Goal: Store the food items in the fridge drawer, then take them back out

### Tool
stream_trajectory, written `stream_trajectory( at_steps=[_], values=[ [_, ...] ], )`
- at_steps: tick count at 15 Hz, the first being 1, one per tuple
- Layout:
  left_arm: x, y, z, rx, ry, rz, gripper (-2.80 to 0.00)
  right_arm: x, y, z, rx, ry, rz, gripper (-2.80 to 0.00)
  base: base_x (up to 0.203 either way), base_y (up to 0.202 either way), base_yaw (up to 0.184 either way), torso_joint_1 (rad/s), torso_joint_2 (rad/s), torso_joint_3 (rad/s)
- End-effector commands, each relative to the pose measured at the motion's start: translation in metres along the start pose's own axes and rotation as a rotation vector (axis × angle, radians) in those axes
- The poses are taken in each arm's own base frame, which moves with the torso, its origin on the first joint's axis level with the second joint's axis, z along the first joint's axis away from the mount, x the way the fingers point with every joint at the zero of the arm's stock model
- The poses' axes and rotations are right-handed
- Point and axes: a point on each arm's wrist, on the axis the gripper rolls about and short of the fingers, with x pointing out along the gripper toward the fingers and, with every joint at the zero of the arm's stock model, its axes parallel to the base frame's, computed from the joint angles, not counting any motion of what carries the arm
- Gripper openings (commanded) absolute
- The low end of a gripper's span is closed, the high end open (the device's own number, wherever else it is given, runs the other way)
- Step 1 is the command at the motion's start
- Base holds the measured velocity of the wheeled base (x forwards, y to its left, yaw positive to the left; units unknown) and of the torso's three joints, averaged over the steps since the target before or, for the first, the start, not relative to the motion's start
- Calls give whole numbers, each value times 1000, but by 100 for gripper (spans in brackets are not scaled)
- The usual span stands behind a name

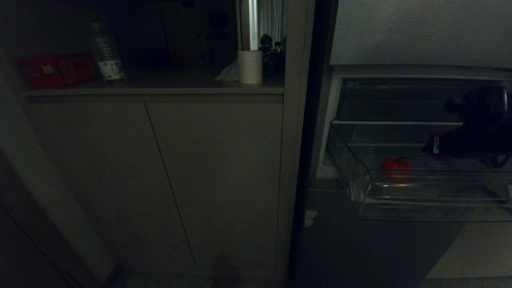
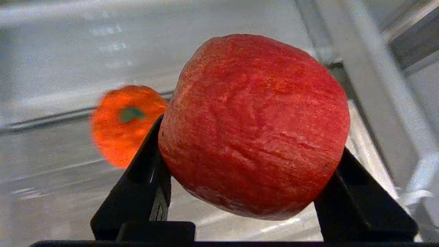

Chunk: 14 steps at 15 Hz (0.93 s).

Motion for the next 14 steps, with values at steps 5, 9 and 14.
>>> stream_trajectory(
  at_steps=[5,9,14],
  values=[
    [0,0,0,0,2,1,-280,54,6,-24,-12,102,-1,-280,0,0,0,0,0,0],
    [0,0,0,0,2,1,-280,70,9,-30,-10,102,-1,0,0,0,0,0,0,0],
    [0,0,0,0,2,1,-280,51,5,-14,9,27,-1,0,0,0,0,0,0,0]
  ],
)
